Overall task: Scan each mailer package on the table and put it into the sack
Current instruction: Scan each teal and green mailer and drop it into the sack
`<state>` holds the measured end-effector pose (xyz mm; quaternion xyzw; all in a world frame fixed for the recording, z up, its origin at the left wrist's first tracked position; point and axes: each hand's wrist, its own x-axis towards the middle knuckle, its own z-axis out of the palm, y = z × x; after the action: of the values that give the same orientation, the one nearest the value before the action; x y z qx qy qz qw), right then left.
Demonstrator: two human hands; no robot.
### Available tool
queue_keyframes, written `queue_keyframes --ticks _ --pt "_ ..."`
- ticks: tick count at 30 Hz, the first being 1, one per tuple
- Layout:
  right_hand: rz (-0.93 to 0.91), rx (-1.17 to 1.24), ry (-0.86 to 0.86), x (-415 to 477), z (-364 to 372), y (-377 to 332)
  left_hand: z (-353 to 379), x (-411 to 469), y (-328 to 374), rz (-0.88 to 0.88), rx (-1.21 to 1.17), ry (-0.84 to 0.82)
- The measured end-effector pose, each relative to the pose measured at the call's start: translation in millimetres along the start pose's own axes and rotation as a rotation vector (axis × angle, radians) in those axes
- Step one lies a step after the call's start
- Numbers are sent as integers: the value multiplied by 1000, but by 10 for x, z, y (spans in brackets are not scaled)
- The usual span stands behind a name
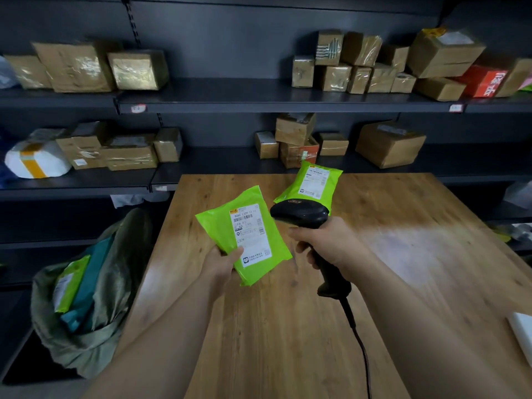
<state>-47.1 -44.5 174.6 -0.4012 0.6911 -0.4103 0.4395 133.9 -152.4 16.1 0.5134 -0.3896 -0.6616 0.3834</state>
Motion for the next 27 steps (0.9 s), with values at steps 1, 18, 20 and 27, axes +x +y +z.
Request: queue_keyframes --ticks 1,18,20,27 --pt "-5 36 -5 36 30 -3 -29 -25 24 14 11 -3" --pt "142 237 -374 370 2333 -122 -2294 -575 698 127 129 367" --pt "153 265 -443 332 2815 -210 -2754 -644 734 135 133 393" --pt "206 283 -506 145 4561 -466 -4433 -785 921 58 176 384"
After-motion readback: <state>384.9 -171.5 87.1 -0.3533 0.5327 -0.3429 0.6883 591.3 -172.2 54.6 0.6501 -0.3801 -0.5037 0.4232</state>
